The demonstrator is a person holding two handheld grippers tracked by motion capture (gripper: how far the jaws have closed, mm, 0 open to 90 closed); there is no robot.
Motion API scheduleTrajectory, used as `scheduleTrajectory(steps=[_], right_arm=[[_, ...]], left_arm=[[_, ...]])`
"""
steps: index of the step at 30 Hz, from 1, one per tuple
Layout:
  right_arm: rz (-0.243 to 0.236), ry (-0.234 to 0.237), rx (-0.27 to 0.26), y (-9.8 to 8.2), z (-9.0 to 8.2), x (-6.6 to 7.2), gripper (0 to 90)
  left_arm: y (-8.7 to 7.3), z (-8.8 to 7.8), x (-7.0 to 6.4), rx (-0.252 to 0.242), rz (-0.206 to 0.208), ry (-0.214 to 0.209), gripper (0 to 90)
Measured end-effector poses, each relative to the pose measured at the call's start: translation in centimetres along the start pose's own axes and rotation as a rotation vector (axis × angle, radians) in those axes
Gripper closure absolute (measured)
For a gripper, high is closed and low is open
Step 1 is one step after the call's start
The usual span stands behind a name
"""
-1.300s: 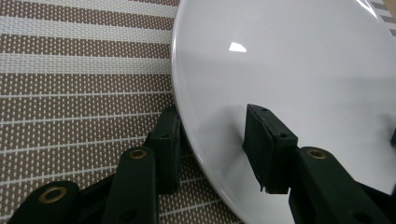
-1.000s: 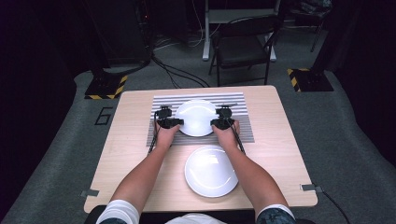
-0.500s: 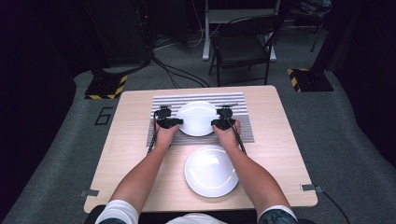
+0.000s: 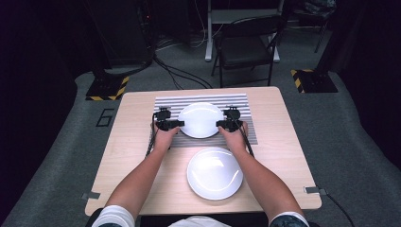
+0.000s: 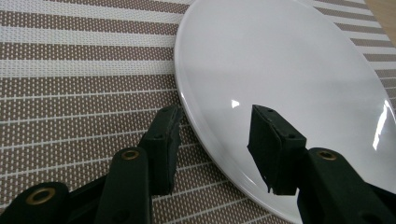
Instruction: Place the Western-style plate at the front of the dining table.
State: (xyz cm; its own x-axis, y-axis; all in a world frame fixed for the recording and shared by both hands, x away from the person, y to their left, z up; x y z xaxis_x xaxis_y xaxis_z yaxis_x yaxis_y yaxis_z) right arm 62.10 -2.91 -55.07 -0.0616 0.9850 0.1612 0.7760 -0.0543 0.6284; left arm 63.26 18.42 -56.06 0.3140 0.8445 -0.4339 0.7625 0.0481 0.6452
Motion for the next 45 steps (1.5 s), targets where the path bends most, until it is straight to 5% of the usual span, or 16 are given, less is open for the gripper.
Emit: scheduleTrajectory(steps=[12,19,33,45], right_arm=[[-0.060,0.028,-0.042,-0.4,-2.1,-0.2,52.6],[-0.030,0.054,-0.040,-0.5,-3.5,-0.7,55.8],[-0.117,0.071,-0.089,-2.0,-7.0,-0.3,56.4],[-0.088,0.104,-0.082,-4.2,-9.2,-2.0,53.1]], left_arm=[[-0.3,-1.6,-0.5,-0.022,0.020,-0.034,53.4],[-0.5,-2.8,-0.9,-0.024,0.044,-0.041,56.1],[-0.8,-5.5,-3.0,-0.048,0.094,-0.077,55.4],[-2.7,-7.6,-2.7,-0.040,0.104,-0.090,52.3]])
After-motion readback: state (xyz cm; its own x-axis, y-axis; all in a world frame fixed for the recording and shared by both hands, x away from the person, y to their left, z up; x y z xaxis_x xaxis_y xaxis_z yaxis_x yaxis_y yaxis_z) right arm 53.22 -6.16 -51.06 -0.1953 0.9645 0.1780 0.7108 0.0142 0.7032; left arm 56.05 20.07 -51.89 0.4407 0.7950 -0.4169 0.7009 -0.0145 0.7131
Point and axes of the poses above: each handheld gripper's, and its own axes: z roughly forward along the jaws, y roughly out of its top, x roughly to its left, the point moved 9 cm from there along z, roughly forward along the jaws, and after that the axes turned 8 degrees about -y, right-handed, at the moved point
